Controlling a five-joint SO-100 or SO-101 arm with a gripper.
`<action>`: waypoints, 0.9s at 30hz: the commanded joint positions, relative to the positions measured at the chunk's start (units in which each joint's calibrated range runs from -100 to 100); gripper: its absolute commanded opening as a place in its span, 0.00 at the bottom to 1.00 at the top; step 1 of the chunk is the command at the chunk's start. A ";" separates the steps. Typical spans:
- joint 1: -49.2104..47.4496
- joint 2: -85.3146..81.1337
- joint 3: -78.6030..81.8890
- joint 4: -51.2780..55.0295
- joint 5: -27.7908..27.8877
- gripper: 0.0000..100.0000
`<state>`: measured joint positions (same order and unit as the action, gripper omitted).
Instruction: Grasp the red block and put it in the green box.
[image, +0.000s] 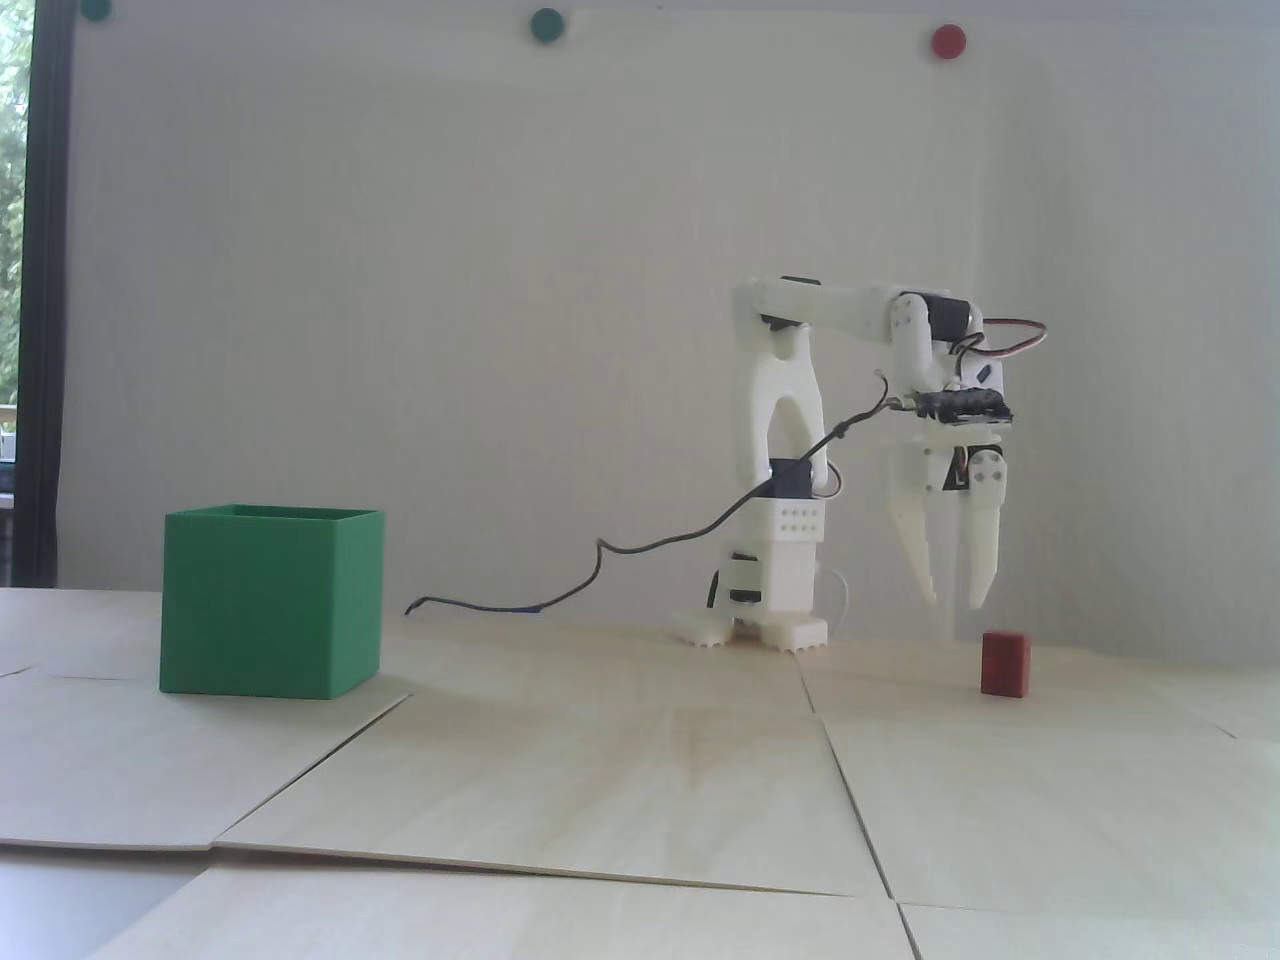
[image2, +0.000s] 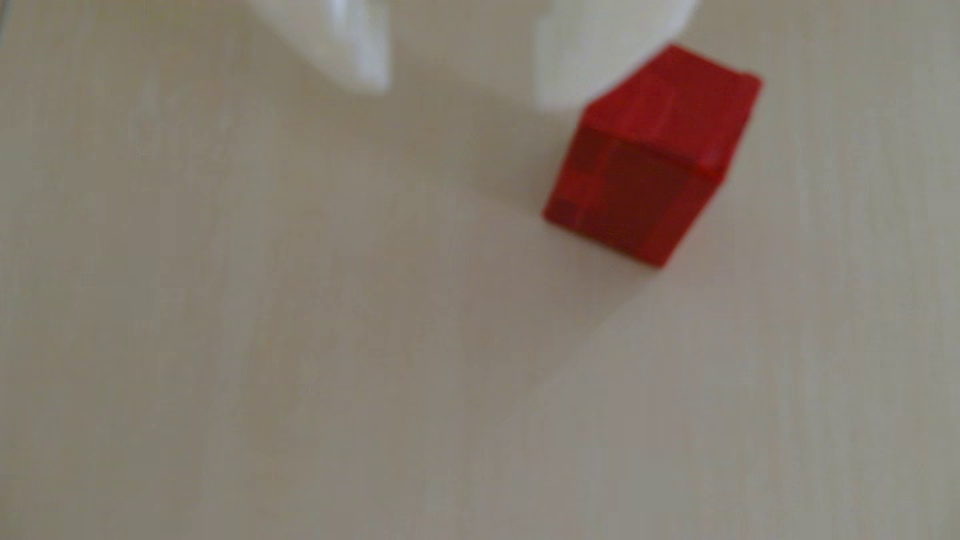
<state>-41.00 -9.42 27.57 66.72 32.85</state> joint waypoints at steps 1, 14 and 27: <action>1.15 -0.64 -0.69 0.90 0.25 0.26; 0.99 0.38 -0.60 -3.57 0.31 0.30; 1.23 9.30 -1.40 -8.12 0.36 0.30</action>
<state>-40.16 -2.28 27.57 61.06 32.85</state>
